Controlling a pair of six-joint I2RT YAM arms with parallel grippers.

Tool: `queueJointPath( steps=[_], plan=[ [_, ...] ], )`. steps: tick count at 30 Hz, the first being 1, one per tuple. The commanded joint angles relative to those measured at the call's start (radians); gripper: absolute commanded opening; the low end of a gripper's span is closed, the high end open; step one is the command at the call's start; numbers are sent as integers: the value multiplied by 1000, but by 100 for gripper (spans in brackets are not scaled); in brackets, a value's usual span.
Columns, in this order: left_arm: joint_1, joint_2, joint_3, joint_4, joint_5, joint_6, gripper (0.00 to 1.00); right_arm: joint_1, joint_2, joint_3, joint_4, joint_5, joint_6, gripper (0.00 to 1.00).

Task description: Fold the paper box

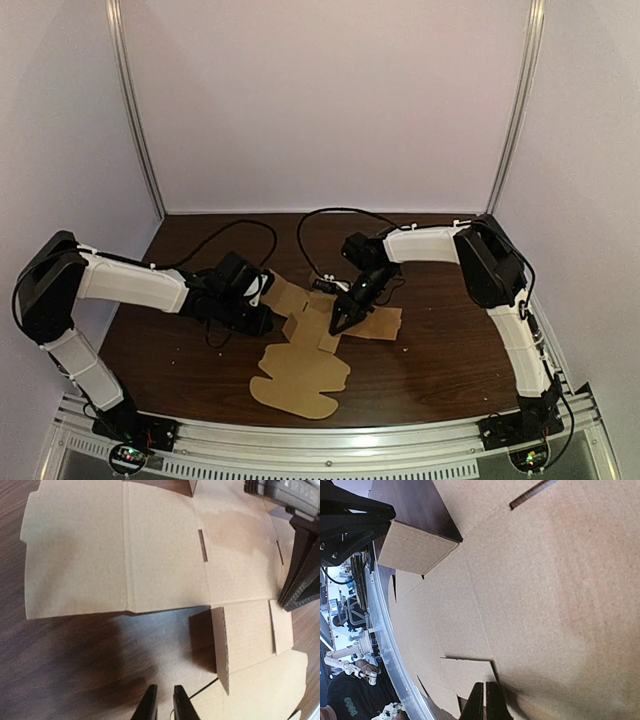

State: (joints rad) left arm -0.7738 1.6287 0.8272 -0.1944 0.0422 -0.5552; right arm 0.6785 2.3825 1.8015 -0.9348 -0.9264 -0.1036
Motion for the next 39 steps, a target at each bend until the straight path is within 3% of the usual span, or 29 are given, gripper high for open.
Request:
queueJointPath(
  steps=[1,8,24,39],
  plan=[
    [4,34,-4,144,38,-15,10,19,89,-63,16,190,3,5],
    [-10,76,41,212,138,5,2,20,81,-63,13,190,4,4],
    [-62,212,127,123,268,102,0,18,84,-60,10,199,4,4],
    [-68,297,126,81,187,100,0,22,27,-93,-10,53,-74,6]
  ],
)
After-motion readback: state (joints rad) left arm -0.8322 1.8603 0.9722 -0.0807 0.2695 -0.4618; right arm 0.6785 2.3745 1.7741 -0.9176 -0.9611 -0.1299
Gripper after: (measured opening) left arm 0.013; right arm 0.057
